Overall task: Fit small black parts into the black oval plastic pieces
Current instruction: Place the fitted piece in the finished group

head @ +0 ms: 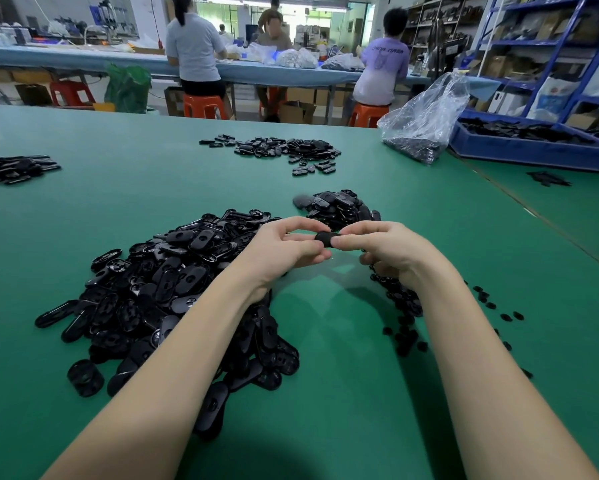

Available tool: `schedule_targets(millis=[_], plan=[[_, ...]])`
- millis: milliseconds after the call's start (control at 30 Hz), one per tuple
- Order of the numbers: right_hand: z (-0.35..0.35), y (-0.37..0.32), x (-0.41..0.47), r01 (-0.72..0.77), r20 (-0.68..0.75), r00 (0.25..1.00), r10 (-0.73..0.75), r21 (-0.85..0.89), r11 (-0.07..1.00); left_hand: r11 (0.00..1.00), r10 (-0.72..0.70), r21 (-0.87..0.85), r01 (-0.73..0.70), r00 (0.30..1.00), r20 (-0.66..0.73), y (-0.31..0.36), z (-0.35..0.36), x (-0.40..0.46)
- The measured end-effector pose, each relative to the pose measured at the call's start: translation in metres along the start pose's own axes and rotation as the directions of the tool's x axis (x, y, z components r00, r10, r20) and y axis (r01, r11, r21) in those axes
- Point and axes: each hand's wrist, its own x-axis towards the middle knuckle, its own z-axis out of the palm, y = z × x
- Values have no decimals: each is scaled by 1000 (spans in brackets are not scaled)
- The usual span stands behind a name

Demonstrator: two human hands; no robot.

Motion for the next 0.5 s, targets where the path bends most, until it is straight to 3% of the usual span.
schedule_targets(millis=[167, 500], plan=[[3, 2, 0, 70, 61, 996, -68, -23, 997, 1000, -15, 1, 15, 1000, -5, 0, 0, 0], [12, -2, 5, 158, -14, 987, -160, -106, 982, 998, 18, 68, -11, 995, -99, -3, 0, 1]])
